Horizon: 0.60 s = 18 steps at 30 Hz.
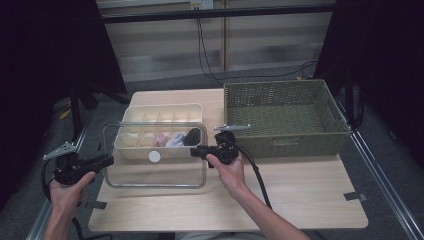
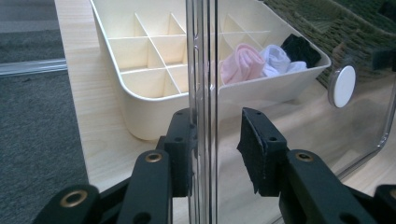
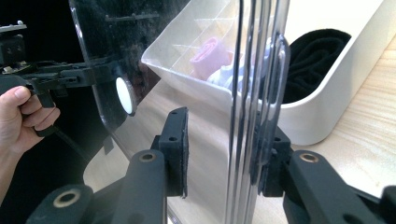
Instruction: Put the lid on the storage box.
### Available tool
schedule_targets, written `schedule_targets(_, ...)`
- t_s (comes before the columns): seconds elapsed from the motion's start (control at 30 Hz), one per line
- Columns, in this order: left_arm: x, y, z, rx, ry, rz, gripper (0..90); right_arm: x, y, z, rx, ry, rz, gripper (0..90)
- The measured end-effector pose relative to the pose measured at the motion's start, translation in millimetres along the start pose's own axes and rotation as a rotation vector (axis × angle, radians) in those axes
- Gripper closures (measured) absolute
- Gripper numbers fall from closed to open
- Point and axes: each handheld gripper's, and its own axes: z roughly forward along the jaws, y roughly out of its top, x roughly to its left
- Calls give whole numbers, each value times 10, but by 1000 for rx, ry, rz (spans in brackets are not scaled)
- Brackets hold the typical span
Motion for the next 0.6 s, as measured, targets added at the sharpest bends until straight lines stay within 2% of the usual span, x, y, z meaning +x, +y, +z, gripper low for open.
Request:
schedule_targets(0.37, -9, 155, 6, -12, 13, 20, 651, -5, 195, -8, -20, -7, -4, 613)
schedule_targets(0.6, 21, 204, 41, -20, 12, 3, 651, 0, 322, -5, -28, -16, -13, 612)
